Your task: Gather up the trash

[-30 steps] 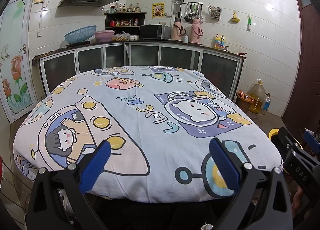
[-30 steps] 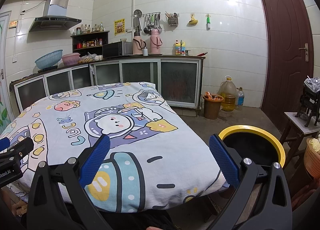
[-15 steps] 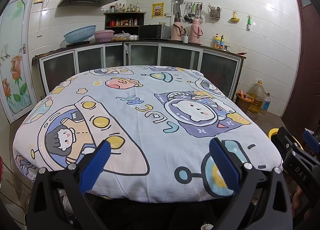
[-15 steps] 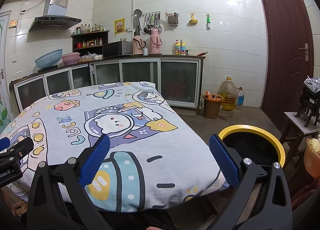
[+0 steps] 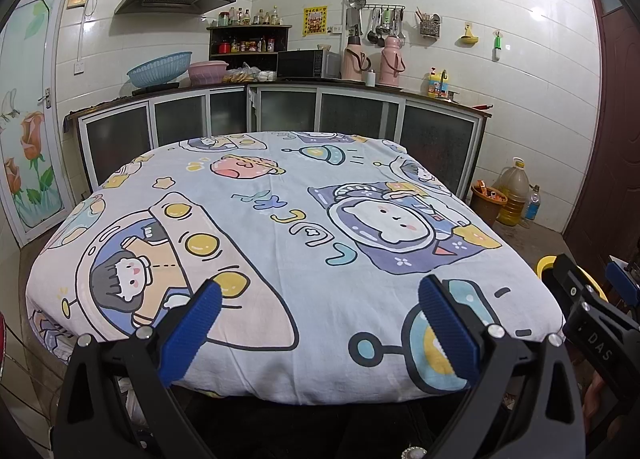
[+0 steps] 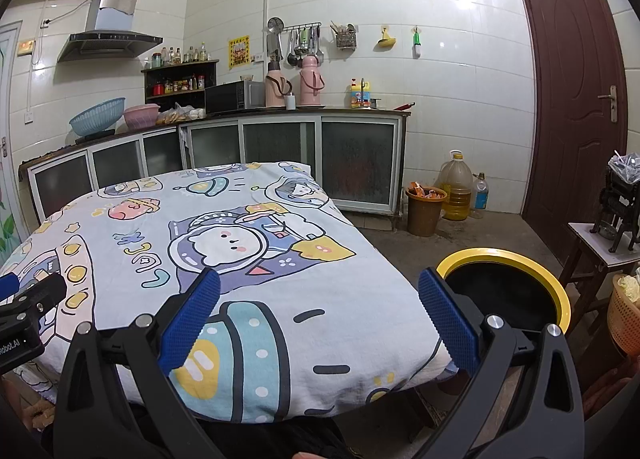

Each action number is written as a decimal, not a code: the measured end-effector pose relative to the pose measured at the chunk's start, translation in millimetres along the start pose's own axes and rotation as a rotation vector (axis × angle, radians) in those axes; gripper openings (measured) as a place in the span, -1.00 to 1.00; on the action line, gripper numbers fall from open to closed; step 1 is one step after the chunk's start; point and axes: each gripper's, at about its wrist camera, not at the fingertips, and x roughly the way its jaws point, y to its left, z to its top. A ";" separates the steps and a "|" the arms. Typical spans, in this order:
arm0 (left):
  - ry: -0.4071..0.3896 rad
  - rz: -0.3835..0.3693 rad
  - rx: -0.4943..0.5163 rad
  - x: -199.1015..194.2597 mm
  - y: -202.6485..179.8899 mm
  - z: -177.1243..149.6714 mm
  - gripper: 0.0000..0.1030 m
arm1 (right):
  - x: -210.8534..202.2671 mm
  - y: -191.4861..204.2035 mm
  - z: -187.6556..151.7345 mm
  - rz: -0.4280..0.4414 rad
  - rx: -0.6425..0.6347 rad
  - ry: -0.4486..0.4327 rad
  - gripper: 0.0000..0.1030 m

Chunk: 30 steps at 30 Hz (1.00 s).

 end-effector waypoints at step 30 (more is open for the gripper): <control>-0.012 -0.008 0.010 -0.2 2.4 1.5 0.85 | 0.6 -1.4 -0.8 -0.001 0.003 0.003 0.85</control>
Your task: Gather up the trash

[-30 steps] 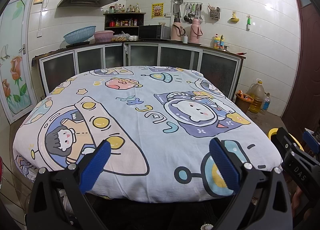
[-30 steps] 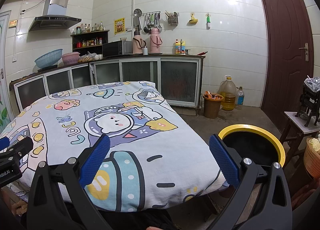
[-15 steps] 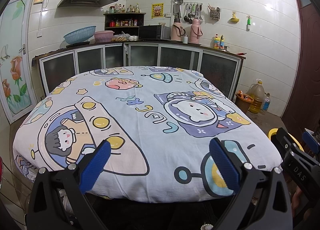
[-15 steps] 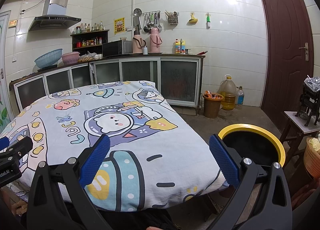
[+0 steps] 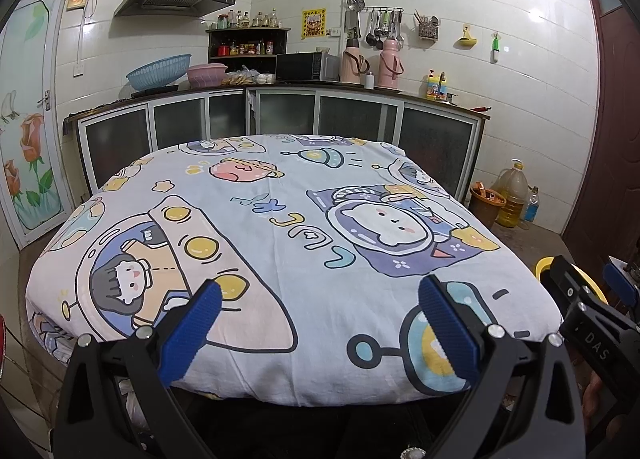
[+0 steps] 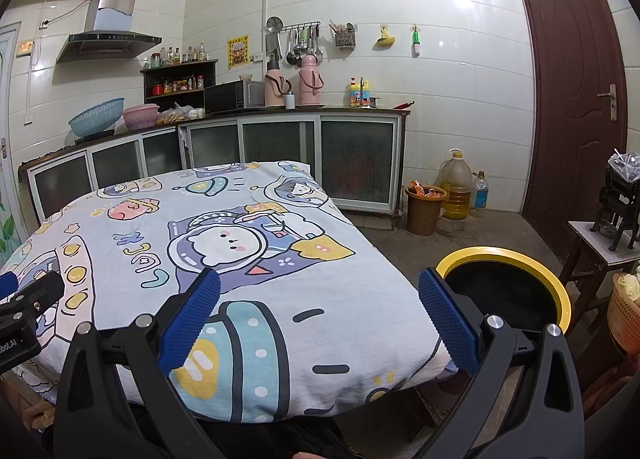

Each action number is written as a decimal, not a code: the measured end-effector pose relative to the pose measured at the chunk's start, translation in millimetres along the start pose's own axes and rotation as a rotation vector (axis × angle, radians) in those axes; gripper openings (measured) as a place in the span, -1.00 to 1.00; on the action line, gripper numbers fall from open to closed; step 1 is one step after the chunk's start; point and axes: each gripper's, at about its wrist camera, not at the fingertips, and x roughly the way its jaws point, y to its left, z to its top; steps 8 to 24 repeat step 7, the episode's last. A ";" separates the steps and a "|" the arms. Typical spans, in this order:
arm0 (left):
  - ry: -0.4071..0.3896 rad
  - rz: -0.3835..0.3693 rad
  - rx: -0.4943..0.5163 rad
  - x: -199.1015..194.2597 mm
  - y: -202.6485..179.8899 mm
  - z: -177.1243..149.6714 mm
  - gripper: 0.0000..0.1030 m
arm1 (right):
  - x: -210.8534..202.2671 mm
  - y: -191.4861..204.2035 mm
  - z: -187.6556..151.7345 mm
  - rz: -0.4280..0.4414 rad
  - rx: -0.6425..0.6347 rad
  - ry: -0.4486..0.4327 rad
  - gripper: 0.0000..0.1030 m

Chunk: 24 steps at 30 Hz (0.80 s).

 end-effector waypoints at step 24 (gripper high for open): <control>0.004 0.000 -0.003 1.6 1.6 0.6 0.85 | -0.2 -0.3 0.2 -0.001 0.001 0.000 0.85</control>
